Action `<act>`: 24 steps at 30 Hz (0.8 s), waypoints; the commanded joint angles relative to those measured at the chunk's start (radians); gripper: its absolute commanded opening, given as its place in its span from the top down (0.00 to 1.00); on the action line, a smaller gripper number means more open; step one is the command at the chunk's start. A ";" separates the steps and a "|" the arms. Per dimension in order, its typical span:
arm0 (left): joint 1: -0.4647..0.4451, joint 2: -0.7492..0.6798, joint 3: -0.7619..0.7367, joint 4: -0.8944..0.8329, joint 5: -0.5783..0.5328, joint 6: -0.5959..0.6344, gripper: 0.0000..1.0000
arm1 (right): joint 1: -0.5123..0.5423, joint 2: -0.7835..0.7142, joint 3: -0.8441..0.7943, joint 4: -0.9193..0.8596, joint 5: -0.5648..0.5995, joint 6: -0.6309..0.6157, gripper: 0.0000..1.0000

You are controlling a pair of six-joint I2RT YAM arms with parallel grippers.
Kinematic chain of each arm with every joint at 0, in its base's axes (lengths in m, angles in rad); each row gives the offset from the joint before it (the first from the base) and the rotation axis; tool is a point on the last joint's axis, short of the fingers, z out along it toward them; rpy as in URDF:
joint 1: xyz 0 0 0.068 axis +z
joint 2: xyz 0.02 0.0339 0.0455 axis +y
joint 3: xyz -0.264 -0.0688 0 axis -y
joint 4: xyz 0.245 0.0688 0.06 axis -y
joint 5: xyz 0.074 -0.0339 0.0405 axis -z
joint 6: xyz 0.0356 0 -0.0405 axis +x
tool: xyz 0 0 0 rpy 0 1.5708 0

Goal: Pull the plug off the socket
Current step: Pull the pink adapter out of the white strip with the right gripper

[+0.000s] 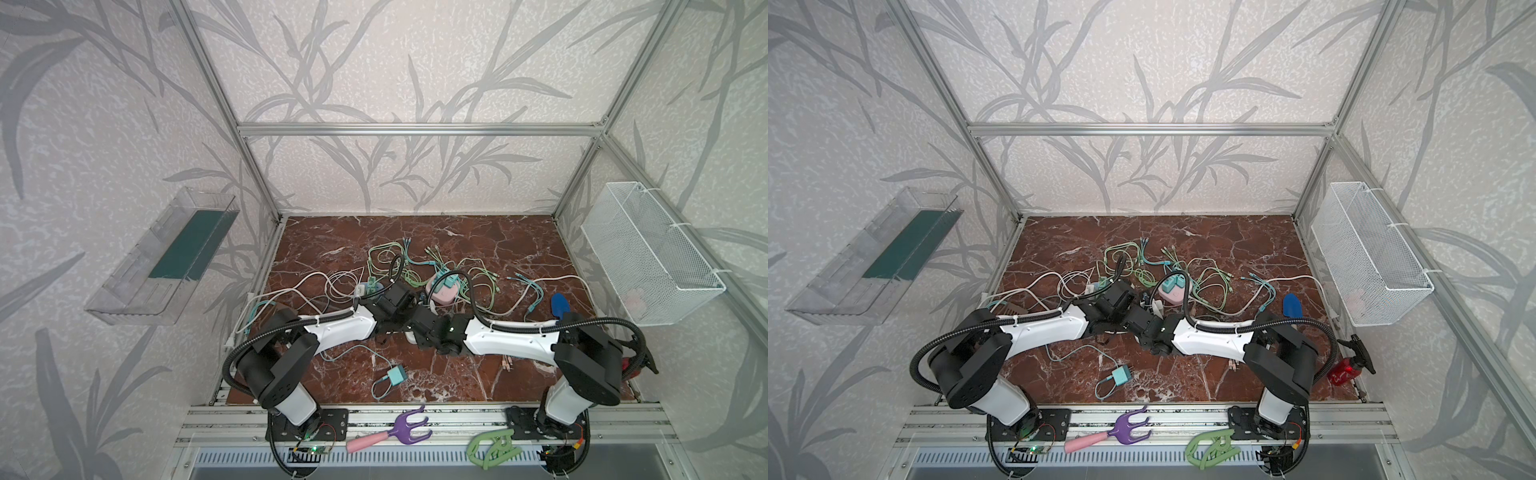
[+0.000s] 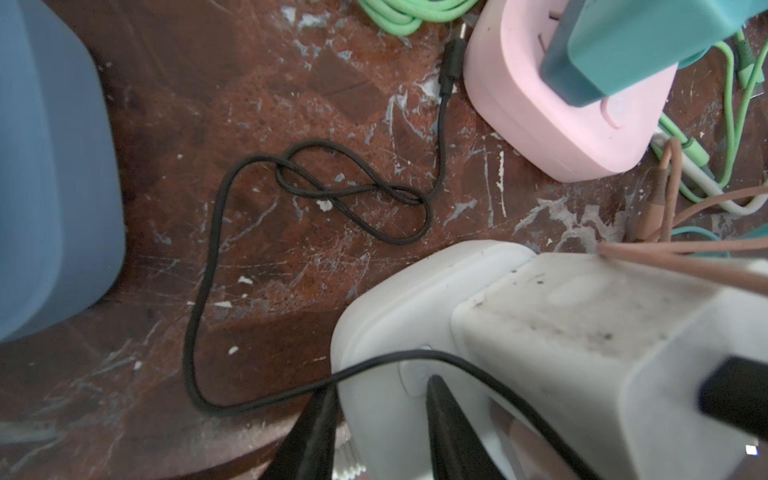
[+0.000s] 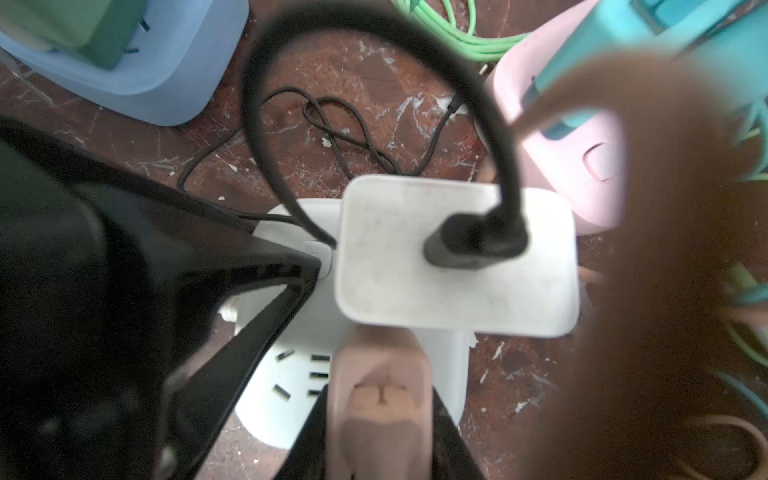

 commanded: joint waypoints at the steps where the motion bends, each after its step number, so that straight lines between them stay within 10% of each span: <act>1: -0.017 0.063 -0.004 -0.100 -0.001 0.026 0.63 | 0.035 0.012 0.063 0.015 -0.011 0.003 0.88; 24: -0.022 0.064 -0.038 -0.095 -0.035 0.023 0.64 | -0.028 -0.074 -0.032 0.113 -0.095 0.020 0.91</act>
